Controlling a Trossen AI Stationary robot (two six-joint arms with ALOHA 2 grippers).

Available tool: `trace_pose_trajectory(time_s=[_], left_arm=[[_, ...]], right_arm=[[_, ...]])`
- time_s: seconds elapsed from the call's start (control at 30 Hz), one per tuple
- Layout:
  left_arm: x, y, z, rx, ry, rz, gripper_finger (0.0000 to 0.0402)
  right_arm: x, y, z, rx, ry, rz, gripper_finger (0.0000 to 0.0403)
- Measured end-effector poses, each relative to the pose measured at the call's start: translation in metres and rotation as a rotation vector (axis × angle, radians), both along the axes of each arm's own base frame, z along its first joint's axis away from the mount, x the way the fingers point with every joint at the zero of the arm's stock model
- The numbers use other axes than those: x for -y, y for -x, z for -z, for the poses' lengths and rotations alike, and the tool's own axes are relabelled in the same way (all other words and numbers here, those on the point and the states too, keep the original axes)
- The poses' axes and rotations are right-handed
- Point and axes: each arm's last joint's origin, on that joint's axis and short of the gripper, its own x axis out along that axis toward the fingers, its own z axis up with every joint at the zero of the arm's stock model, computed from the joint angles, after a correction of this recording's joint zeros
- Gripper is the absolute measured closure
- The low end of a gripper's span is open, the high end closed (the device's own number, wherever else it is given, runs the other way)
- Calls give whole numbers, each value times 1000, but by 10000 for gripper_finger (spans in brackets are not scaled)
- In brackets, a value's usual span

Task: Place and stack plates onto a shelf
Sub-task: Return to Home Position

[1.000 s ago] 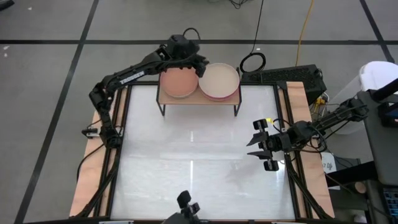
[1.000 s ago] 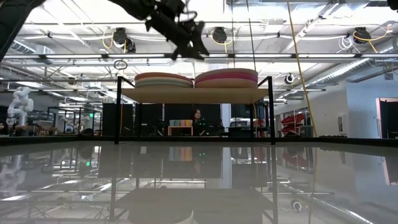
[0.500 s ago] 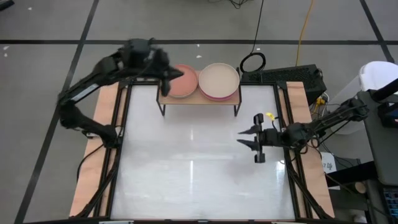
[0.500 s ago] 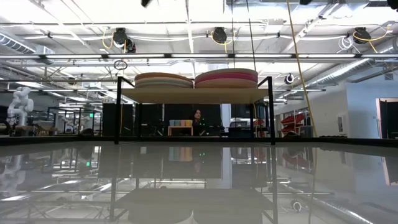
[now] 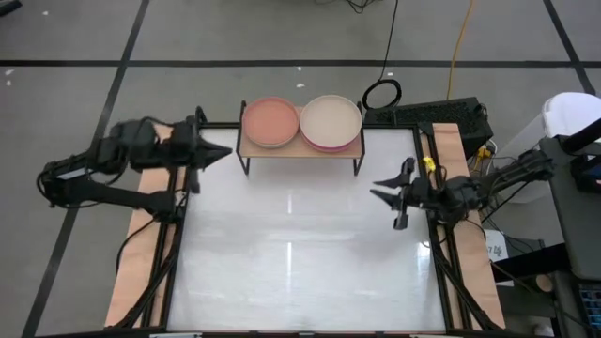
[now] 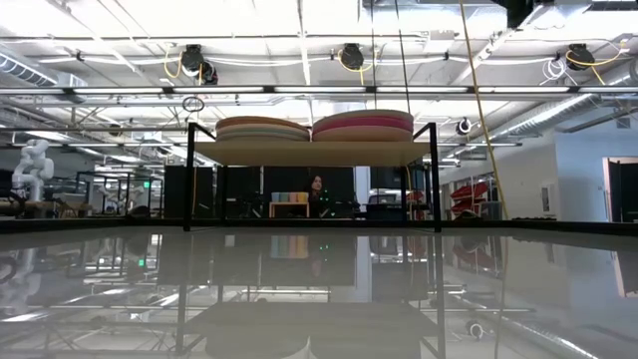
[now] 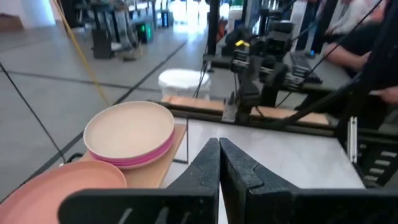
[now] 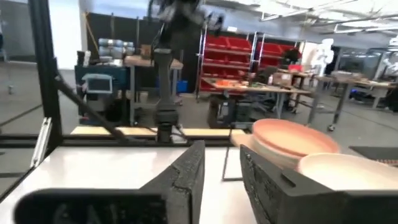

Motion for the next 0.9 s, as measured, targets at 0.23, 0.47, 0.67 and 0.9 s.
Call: trace_pose_trajectory(time_s=[0.23, 0.47, 0.67, 0.9], left_arm=[[11, 35, 44, 122, 5, 25, 400], [13, 50, 82, 186, -4, 39, 400], [15, 50, 111, 216, -19, 81, 400], [17, 50, 138, 293, -46, 112, 401]], right_arm=[[12, 29, -10, 48, 58, 11, 376], [16, 41, -5, 45, 107, -2, 397], [12, 38, 11, 19, 129, -100, 402], [10, 32, 41, -19, 86, -104, 402]])
